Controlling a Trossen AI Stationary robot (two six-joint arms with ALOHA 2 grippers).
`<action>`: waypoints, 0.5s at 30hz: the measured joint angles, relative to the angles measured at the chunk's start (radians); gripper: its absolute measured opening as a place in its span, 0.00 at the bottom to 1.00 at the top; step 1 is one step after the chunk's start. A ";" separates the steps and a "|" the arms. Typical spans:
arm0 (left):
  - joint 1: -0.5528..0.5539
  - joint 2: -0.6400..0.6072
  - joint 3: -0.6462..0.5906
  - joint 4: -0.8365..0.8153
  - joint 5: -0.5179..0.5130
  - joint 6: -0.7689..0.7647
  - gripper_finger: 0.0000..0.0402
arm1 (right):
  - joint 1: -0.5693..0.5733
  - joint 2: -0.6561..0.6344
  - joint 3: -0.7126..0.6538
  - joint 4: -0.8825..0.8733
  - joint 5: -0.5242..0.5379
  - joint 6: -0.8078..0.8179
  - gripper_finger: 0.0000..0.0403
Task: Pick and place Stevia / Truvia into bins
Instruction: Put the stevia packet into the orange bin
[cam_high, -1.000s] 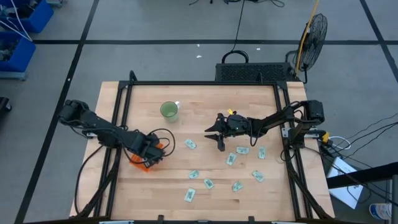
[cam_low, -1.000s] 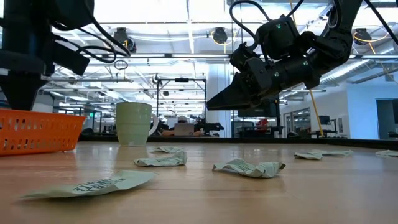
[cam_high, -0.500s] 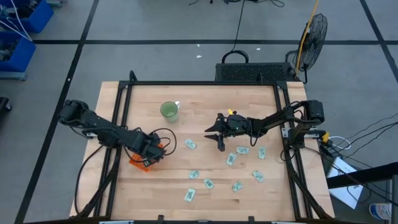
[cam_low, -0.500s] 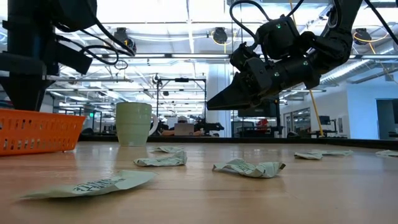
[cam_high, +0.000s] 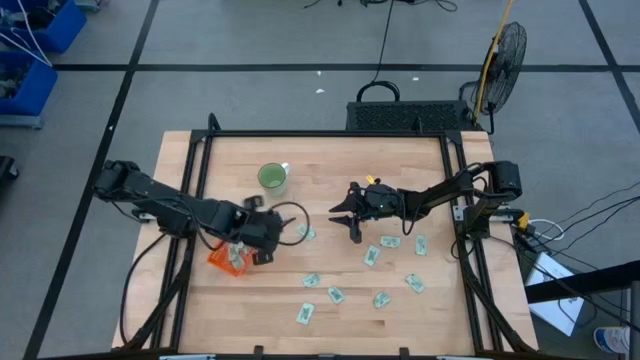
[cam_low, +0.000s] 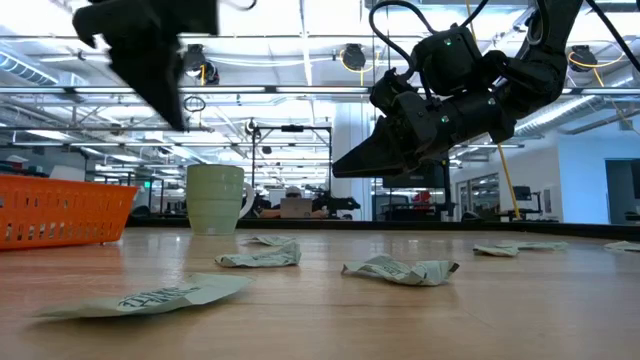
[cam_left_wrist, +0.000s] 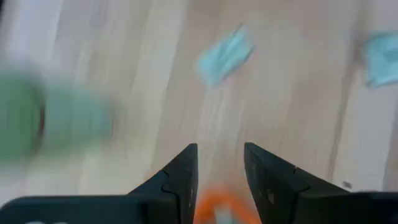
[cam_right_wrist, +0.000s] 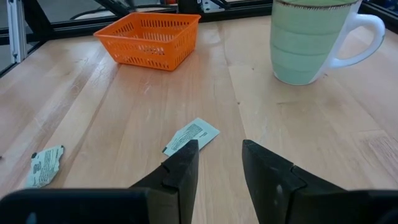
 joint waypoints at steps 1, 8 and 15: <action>0.007 0.009 -0.008 0.066 0.001 0.086 0.33 | 0.000 0.000 0.000 -0.003 0.000 0.000 0.29; 0.079 0.159 -0.044 0.326 0.007 0.380 0.33 | 0.000 -0.001 -0.001 -0.017 0.000 0.000 0.29; 0.149 0.343 -0.046 0.439 0.009 0.565 0.33 | 0.000 -0.001 -0.001 -0.028 0.002 0.001 0.29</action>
